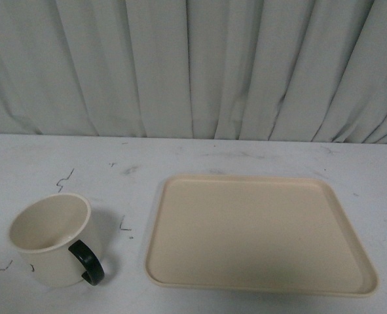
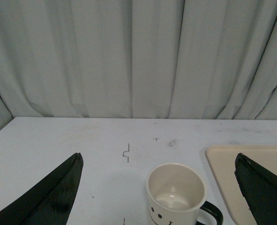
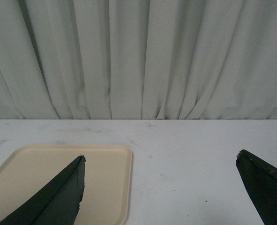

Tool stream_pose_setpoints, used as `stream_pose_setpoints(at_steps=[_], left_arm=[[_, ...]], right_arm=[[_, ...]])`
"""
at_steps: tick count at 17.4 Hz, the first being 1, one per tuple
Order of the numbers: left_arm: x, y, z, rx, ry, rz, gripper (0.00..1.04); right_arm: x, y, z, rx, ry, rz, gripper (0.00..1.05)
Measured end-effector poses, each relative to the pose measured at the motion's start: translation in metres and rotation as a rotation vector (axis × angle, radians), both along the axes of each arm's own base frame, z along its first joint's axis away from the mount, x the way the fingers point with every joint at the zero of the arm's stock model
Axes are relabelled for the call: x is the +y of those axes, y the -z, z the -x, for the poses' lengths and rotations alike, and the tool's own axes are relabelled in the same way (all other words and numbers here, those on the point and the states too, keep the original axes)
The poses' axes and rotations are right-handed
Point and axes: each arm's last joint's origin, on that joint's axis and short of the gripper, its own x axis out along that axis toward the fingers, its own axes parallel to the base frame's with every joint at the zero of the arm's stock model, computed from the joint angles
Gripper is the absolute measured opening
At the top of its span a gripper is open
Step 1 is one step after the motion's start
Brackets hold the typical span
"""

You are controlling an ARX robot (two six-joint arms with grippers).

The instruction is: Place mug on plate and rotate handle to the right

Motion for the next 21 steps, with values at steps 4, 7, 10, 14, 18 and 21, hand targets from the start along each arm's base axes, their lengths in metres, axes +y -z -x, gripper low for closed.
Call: stream_pose_setpoints(at_steps=[4, 7, 10, 14, 18, 21], left_arm=[[0.000, 0.000, 0.000, 0.000, 0.000, 0.000, 0.98], [0.000, 0.000, 0.000, 0.000, 0.000, 0.000, 0.98], [0.000, 0.000, 0.000, 0.000, 0.000, 0.000, 0.98], [0.000, 0.000, 0.000, 0.000, -0.002, 0.002, 0.98], [-0.009, -0.020, -0.022, 0.055, 0.051, 0.043, 0.98], [-0.021, -0.028, -0.055, 0.253, 0.114, -0.001, 0.98]], right_arm=[[0.000, 0.000, 0.000, 0.000, 0.000, 0.000, 0.98], [0.000, 0.000, 0.000, 0.000, 0.000, 0.000, 0.98], [0.000, 0.000, 0.000, 0.000, 0.000, 0.000, 0.98], [0.000, 0.000, 0.000, 0.000, 0.000, 0.000, 0.98], [0.000, 0.000, 0.000, 0.000, 0.000, 0.000, 0.98], [0.000, 0.000, 0.000, -0.001, 0.000, 0.000, 0.98]])
